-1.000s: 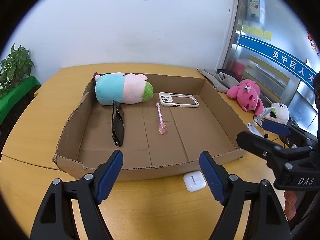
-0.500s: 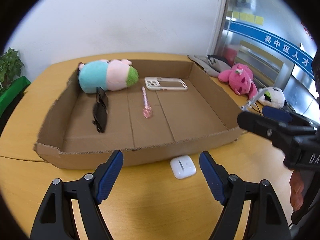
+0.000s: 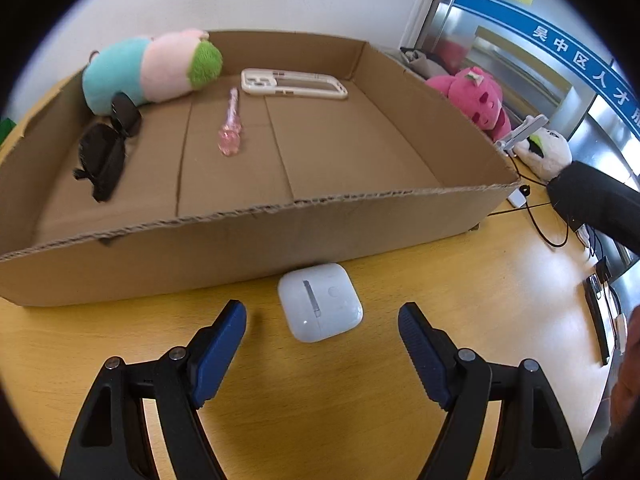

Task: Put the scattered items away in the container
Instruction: 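Move the left gripper to the white earbuds case and close on it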

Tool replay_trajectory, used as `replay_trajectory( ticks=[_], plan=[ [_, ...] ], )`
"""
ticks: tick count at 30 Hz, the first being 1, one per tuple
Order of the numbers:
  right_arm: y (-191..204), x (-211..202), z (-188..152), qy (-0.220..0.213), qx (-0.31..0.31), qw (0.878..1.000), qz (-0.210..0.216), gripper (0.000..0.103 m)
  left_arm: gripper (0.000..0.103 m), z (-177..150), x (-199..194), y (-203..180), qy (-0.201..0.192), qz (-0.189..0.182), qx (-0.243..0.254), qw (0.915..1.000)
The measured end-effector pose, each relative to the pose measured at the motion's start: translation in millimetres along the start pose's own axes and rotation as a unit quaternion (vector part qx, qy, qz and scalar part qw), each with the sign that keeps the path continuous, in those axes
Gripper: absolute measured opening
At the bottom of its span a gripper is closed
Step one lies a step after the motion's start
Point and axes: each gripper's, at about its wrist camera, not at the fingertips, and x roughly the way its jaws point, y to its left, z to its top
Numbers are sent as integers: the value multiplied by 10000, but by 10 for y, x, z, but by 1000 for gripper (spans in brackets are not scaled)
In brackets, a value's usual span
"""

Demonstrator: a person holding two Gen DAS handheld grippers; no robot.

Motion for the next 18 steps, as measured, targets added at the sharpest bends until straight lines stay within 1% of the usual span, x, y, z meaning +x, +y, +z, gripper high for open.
replay_trajectory(
  ticks=[2,3,4,6,8,9,13,16,18],
  plan=[
    [-39,10,-21,39,41,10000,-6,103,76,-8,112,-13,182,33,22,9998],
    [-50,16,-32,53,49,10000,-7,103,75,-13,121,-44,125,124,137,9998],
    [-59,22,-42,68,50,10000,-12,103,72,-11,136,-59,166,135,208,9996],
    [-85,43,-65,112,63,9999,-20,103,64,-11,133,-62,163,190,284,9993],
    [-106,72,-85,181,106,9998,25,103,48,-8,122,-37,180,188,333,9991],
    [-109,89,-92,215,118,9997,55,103,45,-10,114,-17,190,153,353,9991],
    [-36,178,-138,425,-8,9987,269,103,45,-50,60,71,222,-46,453,9987],
    [65,264,-209,634,-152,9967,482,103,45,-135,1,93,231,-191,711,9970],
    [137,363,-276,874,-207,9935,705,103,45,-213,-52,106,231,-297,910,9951]
  ],
)
